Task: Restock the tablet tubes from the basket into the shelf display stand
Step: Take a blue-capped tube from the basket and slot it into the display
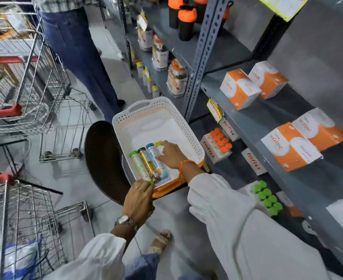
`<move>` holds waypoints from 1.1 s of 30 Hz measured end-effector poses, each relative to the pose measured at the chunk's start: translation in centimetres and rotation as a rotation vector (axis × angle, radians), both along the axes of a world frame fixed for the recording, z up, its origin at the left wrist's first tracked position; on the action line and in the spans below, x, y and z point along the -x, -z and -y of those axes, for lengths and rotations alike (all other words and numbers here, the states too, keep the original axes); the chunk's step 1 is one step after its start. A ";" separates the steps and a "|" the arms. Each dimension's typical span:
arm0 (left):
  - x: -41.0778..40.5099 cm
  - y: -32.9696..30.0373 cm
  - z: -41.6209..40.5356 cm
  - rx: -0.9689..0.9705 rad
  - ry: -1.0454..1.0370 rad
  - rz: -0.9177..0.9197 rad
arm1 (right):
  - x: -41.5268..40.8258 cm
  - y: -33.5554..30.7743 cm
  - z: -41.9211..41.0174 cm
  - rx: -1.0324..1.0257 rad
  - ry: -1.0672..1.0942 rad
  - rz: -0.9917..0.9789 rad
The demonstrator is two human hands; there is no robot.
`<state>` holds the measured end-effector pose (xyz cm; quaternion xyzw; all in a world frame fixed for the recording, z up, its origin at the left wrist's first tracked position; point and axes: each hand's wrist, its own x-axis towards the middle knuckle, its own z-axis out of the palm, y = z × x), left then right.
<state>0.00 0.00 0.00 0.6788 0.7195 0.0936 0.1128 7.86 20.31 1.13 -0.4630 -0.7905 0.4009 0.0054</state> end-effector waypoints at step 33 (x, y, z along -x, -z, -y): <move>-4.7 -13.5 -13.0 -0.442 -0.024 0.194 | -11.9 -26.2 -4.6 -0.624 0.665 -0.631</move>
